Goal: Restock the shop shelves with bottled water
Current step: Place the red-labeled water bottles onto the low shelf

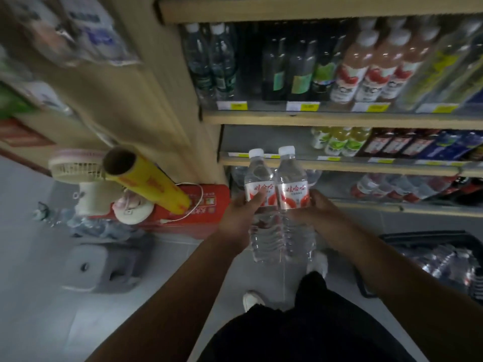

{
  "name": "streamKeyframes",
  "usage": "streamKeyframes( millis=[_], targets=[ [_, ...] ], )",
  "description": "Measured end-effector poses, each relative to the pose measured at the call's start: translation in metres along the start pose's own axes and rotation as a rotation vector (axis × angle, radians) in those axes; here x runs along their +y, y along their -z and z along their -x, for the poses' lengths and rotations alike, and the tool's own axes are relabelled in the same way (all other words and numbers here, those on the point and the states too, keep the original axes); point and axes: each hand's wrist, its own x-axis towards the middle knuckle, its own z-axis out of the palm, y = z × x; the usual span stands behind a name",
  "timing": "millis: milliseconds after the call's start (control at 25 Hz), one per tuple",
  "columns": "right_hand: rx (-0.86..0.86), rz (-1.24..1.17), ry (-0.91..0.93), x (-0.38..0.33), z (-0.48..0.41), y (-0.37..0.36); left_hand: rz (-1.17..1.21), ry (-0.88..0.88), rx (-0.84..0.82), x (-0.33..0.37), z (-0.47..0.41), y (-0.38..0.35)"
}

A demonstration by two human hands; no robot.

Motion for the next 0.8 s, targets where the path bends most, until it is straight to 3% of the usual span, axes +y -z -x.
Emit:
streamKeyframes(
  millis=[360,600,800],
  targets=[
    [-0.167,0.503,0.081,-0.068,-0.112,-0.042,0.212,-0.075,0.139,0.017,-0.057,0.069],
    [-0.291,0.653,0.074,-0.084,-0.202,-0.047,0.232,-0.007,0.301,0.025,-0.113,0.078],
    [-0.287,0.669,0.082,-0.064,-0.254,-0.047,0.232,0.135,0.38,0.009,-0.16,0.09]
  ],
)
